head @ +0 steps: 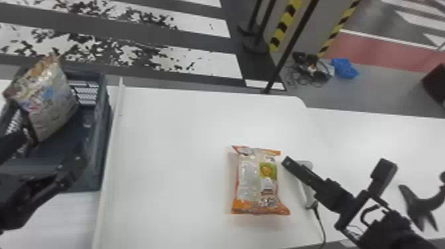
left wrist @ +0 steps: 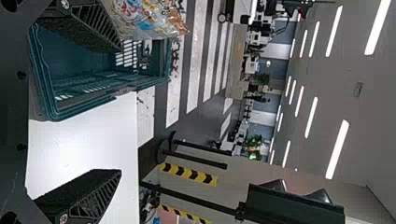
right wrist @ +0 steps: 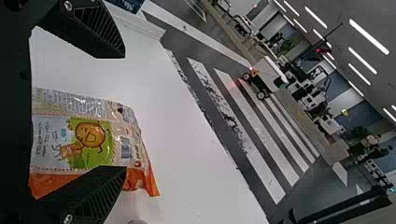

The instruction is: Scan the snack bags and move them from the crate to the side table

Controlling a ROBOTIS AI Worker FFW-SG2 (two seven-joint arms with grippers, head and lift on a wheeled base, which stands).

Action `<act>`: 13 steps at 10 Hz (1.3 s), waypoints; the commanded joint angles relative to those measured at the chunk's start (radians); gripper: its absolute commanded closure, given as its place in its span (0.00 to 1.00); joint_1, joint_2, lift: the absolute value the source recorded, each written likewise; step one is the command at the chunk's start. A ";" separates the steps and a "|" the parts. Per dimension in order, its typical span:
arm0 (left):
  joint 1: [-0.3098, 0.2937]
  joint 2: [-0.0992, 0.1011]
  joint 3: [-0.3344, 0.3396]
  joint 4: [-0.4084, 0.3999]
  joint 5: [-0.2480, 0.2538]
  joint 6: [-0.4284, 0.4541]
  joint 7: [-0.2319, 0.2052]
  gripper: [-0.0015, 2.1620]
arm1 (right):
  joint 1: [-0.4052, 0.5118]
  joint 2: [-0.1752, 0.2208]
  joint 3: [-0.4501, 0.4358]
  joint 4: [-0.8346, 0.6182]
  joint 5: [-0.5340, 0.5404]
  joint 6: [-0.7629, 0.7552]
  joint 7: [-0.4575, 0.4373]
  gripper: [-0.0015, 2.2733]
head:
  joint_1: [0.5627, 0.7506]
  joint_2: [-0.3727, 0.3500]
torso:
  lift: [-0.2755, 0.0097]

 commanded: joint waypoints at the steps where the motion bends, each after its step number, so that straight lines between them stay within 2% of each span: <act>1: 0.000 0.001 -0.034 0.002 -0.058 -0.050 0.039 0.03 | 0.007 0.007 0.069 -0.030 0.053 -0.028 -0.006 0.06 | 0.70 0.14 | 0.66; 2: 0.000 0.006 -0.049 0.003 -0.087 -0.065 0.069 0.03 | 0.007 0.007 0.104 -0.035 0.083 -0.041 -0.006 0.17 | 0.70 0.18 | 0.66; 3: 0.003 0.006 -0.049 0.002 -0.092 -0.068 0.075 0.03 | 0.005 0.005 0.143 -0.038 0.111 -0.050 0.023 0.42 | 0.70 0.22 | 0.66; 4: 0.006 0.006 -0.052 0.002 -0.096 -0.071 0.077 0.03 | 0.005 0.005 0.178 -0.043 0.137 -0.065 0.031 0.74 | 0.70 0.26 | 0.66; 5: 0.008 0.006 -0.057 0.003 -0.098 -0.071 0.077 0.03 | 0.005 0.007 0.238 -0.043 0.188 -0.129 0.025 0.92 | 0.70 0.30 | 0.66; 6: 0.012 0.006 -0.058 0.002 -0.100 -0.078 0.077 0.03 | 0.005 0.005 0.308 -0.027 0.295 -0.237 -0.003 0.98 | 0.70 0.31 | 0.66; 9: 0.031 0.010 -0.049 0.002 -0.100 -0.096 0.077 0.03 | -0.025 -0.006 0.370 0.065 0.438 -0.375 -0.082 0.98 | 0.70 0.36 | 0.66; 13: 0.029 0.013 -0.048 0.006 -0.100 -0.096 0.075 0.03 | -0.002 -0.015 0.374 0.114 0.488 -0.495 -0.187 0.98 | 0.70 0.31 | 0.66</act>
